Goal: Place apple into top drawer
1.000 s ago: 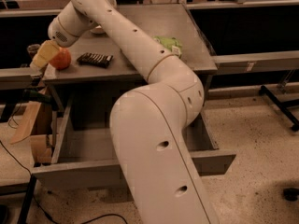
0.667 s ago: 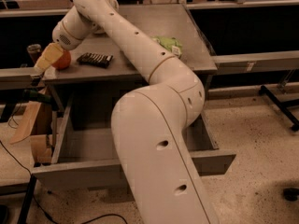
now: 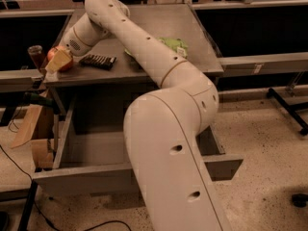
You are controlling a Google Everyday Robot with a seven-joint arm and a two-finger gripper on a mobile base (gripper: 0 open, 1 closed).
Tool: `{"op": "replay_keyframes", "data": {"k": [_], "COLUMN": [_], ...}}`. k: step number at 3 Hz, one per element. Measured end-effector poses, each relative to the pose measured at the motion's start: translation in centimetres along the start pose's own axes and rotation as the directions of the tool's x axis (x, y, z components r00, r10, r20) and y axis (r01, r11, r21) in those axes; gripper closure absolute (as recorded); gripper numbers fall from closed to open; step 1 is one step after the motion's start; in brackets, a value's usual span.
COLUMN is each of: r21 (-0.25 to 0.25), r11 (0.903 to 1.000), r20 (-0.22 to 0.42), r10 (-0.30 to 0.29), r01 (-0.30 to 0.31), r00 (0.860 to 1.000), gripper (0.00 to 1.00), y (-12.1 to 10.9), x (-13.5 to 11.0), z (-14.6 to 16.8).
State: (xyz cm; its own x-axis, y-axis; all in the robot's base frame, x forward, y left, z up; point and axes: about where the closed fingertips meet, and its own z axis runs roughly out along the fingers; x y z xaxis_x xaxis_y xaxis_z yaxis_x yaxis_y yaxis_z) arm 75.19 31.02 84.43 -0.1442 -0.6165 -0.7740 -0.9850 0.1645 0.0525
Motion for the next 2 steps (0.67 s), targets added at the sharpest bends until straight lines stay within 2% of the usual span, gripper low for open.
{"op": "replay_keyframes", "data": {"k": [1, 2], "r21": [0.033, 0.097], "r11": [0.9995, 0.9952], "r20": [0.042, 0.139], "r10": [0.003, -0.027], "r01": [-0.005, 0.013], "r00": [0.999, 0.990], "gripper": [0.57, 0.89], "y": [-0.3, 0.8], "x": [-0.5, -1.4], "z": [-1.7, -7.4]}}
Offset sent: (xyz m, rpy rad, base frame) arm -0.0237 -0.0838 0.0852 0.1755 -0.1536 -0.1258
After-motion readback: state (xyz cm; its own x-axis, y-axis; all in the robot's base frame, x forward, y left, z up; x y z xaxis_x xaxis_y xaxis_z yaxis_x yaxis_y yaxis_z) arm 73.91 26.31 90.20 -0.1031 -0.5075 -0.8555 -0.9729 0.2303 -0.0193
